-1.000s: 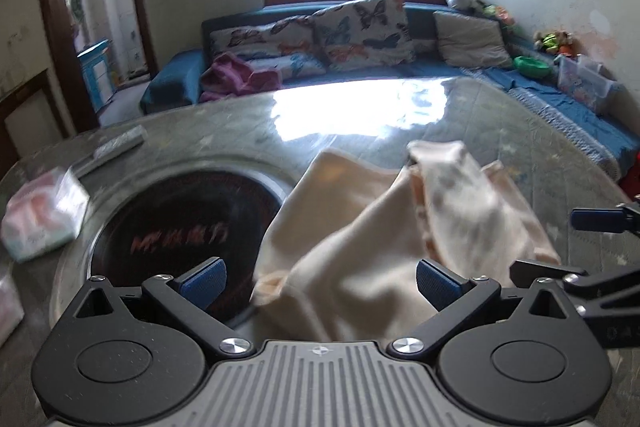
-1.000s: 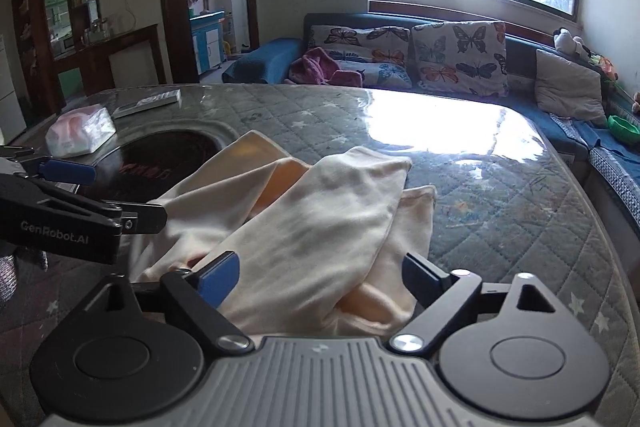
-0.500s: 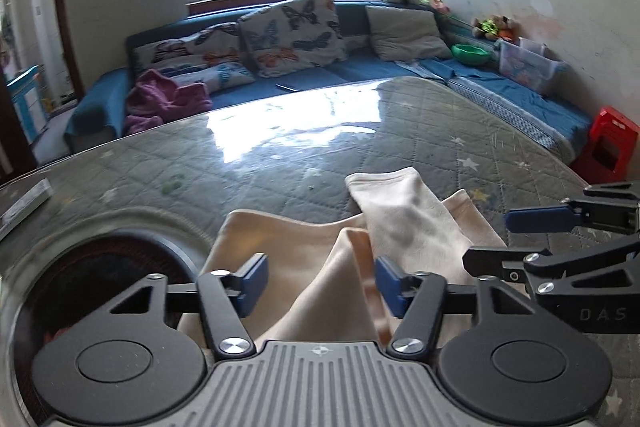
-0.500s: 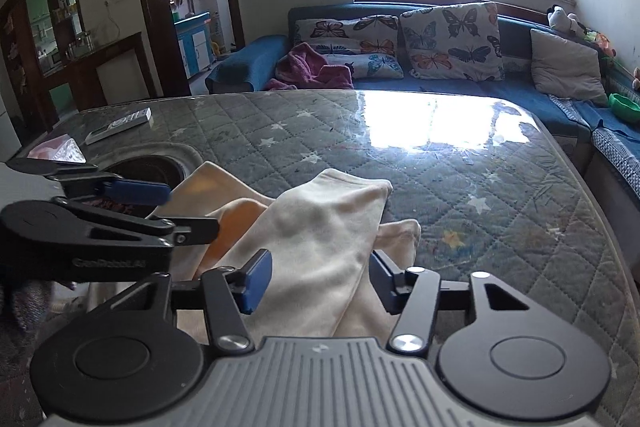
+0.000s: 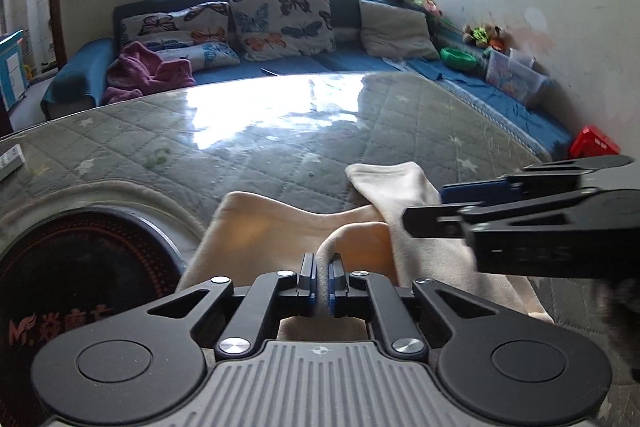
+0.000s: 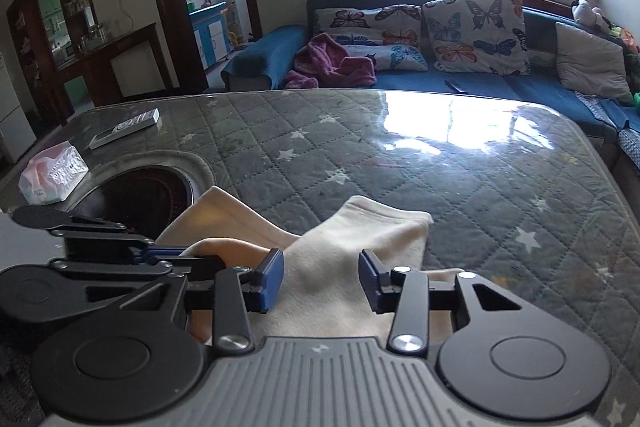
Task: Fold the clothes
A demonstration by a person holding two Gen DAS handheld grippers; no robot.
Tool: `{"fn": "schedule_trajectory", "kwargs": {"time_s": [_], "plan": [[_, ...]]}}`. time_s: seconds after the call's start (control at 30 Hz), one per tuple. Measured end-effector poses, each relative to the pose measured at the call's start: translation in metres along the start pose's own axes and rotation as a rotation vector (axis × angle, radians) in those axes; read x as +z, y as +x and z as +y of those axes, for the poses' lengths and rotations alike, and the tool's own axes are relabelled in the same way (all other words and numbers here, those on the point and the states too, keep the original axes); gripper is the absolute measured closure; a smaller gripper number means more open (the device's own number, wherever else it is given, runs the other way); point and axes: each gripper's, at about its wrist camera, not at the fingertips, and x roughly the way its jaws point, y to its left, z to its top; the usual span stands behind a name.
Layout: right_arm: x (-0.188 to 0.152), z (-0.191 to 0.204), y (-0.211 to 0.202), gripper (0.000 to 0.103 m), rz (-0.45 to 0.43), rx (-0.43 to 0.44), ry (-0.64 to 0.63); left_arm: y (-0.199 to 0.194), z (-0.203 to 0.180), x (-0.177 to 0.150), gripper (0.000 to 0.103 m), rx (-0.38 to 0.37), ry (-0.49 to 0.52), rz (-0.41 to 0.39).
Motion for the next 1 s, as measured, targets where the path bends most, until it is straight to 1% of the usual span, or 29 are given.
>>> {"fn": "schedule_trajectory", "kwargs": {"time_s": [0.1,0.2,0.23,0.27,0.33,0.37,0.4,0.43,0.47,0.5,0.57,0.63,0.67,0.7,0.73,0.77,0.8,0.83,0.93,1.0], "plan": [[0.004,0.007,0.013,0.061,0.022,0.003,-0.013,-0.002,0.0,-0.003,0.097,0.015,0.008,-0.003],[0.003,0.015,0.027,0.067,0.048,-0.007,-0.037,0.0,-0.001,-0.006,0.097,0.014,0.013,0.004],[0.002,0.015,0.028,0.073,0.05,-0.021,-0.043,0.001,0.0,-0.007,0.097,0.013,0.013,0.007],[0.001,0.016,0.029,0.082,0.052,-0.035,-0.05,0.002,0.001,-0.008,0.097,0.018,0.012,0.01],[-0.002,0.014,0.026,0.092,0.05,-0.055,-0.051,0.004,0.004,-0.007,0.097,0.022,0.007,0.018],[-0.003,0.011,0.024,0.095,0.048,-0.064,-0.048,0.005,0.006,-0.007,0.096,0.019,0.004,0.023],[-0.004,0.009,0.022,0.095,0.045,-0.072,-0.045,0.005,0.006,-0.006,0.095,0.014,0.004,0.023],[-0.005,0.006,0.02,0.096,0.043,-0.08,-0.042,0.005,0.004,-0.005,0.091,0.015,0.008,0.025],[-0.006,0.004,0.018,0.096,0.041,-0.088,-0.04,0.006,0.003,-0.005,0.091,0.013,0.012,0.026],[-0.007,0.003,0.017,0.096,0.04,-0.091,-0.038,0.007,0.003,-0.005,0.089,0.009,0.017,0.026],[-0.006,-0.001,0.014,0.096,0.036,-0.071,-0.018,0.01,0.002,-0.006,0.084,0.003,0.028,0.026],[-0.005,-0.004,0.012,0.092,0.031,-0.053,-0.001,0.012,0.001,-0.006,0.074,-0.004,0.038,0.026],[-0.002,-0.002,0.012,0.091,0.023,-0.047,-0.007,0.013,0.001,-0.006,0.073,-0.007,0.043,0.026],[0.0,0.001,0.013,0.089,0.018,-0.038,-0.012,0.014,0.001,-0.006,0.074,-0.011,0.048,0.026],[0.002,0.002,0.015,0.081,0.019,-0.026,-0.011,0.015,0.0,-0.006,0.075,-0.014,0.053,0.027],[0.003,0.003,0.017,0.069,0.019,-0.017,-0.006,0.016,0.0,-0.007,0.078,-0.017,0.058,0.027],[0.005,0.005,0.02,0.066,0.017,-0.003,0.003,0.018,-0.001,-0.007,0.092,-0.021,0.063,0.027],[0.006,0.007,0.023,0.065,0.019,0.005,0.001,0.019,-0.001,-0.007,0.095,-0.024,0.069,0.027],[0.006,0.012,0.035,0.066,0.054,0.011,-0.013,0.02,-0.001,-0.008,0.097,-0.027,0.078,0.024],[0.003,0.016,0.039,0.073,0.066,-0.015,-0.039,0.014,0.002,-0.008,0.097,-0.022,0.065,0.009]]}}
